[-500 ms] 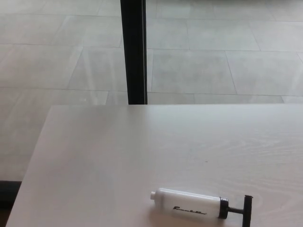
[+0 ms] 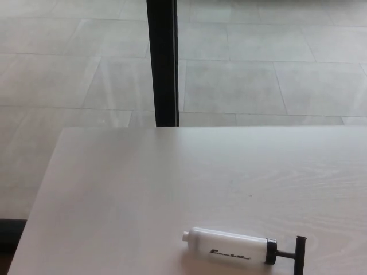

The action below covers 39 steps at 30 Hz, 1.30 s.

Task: The robot uses its left hand to lift the air pump kept on the middle of the desk and use the right hand to pull out the handle

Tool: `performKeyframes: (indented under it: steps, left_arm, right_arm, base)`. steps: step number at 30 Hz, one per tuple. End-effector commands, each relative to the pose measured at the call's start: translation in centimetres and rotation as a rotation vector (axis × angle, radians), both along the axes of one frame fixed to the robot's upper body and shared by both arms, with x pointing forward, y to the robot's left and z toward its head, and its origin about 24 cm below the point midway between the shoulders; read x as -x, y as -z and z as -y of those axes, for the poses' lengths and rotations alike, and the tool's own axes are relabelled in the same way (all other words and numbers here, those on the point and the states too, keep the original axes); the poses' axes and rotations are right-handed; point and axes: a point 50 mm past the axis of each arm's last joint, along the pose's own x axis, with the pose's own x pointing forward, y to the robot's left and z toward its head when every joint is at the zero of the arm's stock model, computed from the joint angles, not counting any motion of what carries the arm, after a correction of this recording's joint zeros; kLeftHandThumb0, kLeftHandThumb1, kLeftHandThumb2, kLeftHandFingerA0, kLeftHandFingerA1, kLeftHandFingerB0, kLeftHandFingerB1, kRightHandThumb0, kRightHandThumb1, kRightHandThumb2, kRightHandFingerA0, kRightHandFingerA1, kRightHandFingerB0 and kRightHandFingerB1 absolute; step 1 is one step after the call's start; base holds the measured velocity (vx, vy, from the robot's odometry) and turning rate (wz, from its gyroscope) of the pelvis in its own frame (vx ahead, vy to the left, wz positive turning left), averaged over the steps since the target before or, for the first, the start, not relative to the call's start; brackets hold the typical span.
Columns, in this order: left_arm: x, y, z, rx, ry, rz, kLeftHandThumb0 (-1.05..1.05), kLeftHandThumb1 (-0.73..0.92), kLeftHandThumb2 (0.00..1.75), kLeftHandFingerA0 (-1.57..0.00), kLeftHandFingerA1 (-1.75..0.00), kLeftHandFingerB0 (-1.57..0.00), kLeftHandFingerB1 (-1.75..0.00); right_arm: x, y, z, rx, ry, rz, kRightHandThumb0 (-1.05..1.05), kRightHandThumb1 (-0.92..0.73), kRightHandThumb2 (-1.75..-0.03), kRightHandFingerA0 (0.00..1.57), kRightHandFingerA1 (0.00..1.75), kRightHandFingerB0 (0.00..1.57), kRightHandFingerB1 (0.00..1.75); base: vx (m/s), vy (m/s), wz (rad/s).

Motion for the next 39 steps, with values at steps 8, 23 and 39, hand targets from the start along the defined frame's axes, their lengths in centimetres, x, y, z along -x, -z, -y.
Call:
performKeyframes:
  steps: [8,23,39]
  left_arm:
    - [-17.7,-13.6,5.7,-0.292,0.383,0.594,-1.04,0.69,0.61,-0.31,-1.20,-0.37,-0.97]
    - [-20.5,-15.1,26.1,-0.518,1.313,0.497,-0.61,0.60,0.58,-0.49,-0.60,-0.41,-0.44]
    - [-20.0,-11.5,36.0,-0.784,1.740,0.319,-0.58,0.44,0.82,-0.42,-0.68,-0.35,-0.56]
  right_arm:
    - [-13.1,-10.9,-4.6,0.304,-0.407,0.352,-0.87,-0.67,-0.61,0.83,0.58,0.50,0.44]
    - [-20.0,-12.4,-18.2,0.312,-0.870,0.450,-0.66,-0.75,-0.62,0.59,0.50,0.37,0.34]
    - [-21.4,-12.4,-18.9,0.145,-0.834,0.499,-0.71,-0.74,-0.62,0.60,0.52,0.38,0.36]
  base:
    - [0.00,0.000,0.00]
    - [0.00,0.000,0.00]
    - [0.00,0.000,0.00]
